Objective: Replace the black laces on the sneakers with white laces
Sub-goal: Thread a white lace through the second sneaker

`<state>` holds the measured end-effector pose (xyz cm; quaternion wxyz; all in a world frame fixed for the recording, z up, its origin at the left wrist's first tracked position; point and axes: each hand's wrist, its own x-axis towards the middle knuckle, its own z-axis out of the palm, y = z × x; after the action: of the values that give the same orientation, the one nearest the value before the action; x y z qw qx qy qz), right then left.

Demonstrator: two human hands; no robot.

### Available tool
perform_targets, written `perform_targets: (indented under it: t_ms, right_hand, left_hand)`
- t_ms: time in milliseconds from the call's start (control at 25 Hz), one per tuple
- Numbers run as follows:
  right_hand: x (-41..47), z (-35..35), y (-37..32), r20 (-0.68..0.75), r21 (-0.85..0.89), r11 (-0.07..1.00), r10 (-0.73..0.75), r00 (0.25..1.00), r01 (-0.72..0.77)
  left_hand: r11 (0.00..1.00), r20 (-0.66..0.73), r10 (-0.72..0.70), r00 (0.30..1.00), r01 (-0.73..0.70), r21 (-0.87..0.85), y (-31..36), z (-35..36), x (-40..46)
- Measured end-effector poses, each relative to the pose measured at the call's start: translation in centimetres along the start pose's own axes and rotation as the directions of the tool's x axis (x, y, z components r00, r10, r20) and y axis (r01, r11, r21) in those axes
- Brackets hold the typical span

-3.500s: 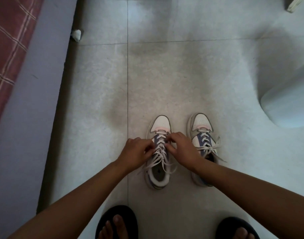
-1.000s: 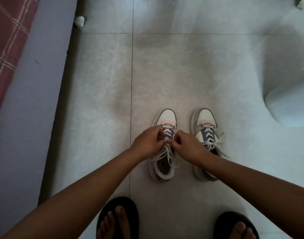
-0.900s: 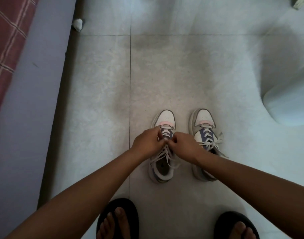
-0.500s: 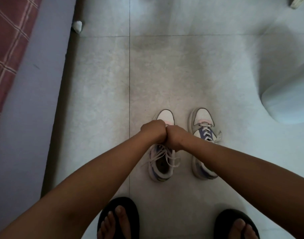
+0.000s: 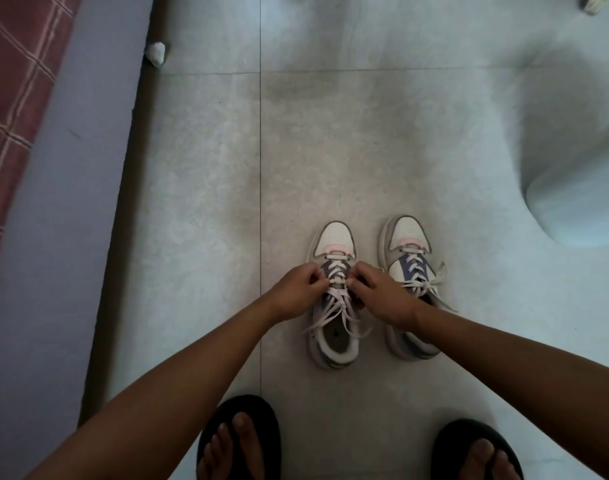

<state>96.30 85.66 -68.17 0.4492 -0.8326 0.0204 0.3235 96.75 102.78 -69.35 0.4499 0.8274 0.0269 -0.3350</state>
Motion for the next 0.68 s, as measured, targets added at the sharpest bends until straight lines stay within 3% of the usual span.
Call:
perform_targets:
  t_ms: [80, 200, 280, 440, 560, 680]
  right_hand:
    - [0.2, 0.1, -0.1, 0.015, -0.167, 0.986, -0.018, 1.0, 0.02]
    - [0.6, 0.5, -1.1, 0.018, -0.435, 0.898, -0.073, 0.997, 0.073]
    - [0.8, 0.3, -1.7, -0.024, -0.383, 0.924, -0.02, 1.0, 0.009]
    - [1.3, 0.1, -2.0, -0.029, -0.294, 0.947, 0.129, 0.991, -0.131]
    - [1.3, 0.3, -1.7, -0.041, -0.267, 0.943, 0.195, 0.98, -0.198]
    - [1.4, 0.4, -1.4, -0.032, -0.061, 0.958, 0.278, 0.96, -0.279]
  left_hand:
    - [0.999, -0.018, 0.004, 1.0, -0.003, 0.052, 0.0, 0.4, 0.0]
    - [0.949, -0.058, 0.033, 0.998, -0.013, 0.314, 1.3, 0.5, 0.4]
    - [0.884, -0.047, 0.052, 0.998, -0.025, 0.466, 2.2, 0.4, 0.6]
    - [0.841, -0.017, 0.003, 1.0, 0.007, 0.54, 3.2, 0.4, 0.9]
    - [0.89, 0.037, 0.029, 0.999, -0.043, 0.454, 3.6, 0.5, 0.5]
    - [0.942, 0.109, 0.016, 0.994, -0.052, 0.331, 3.2, 0.4, 0.3]
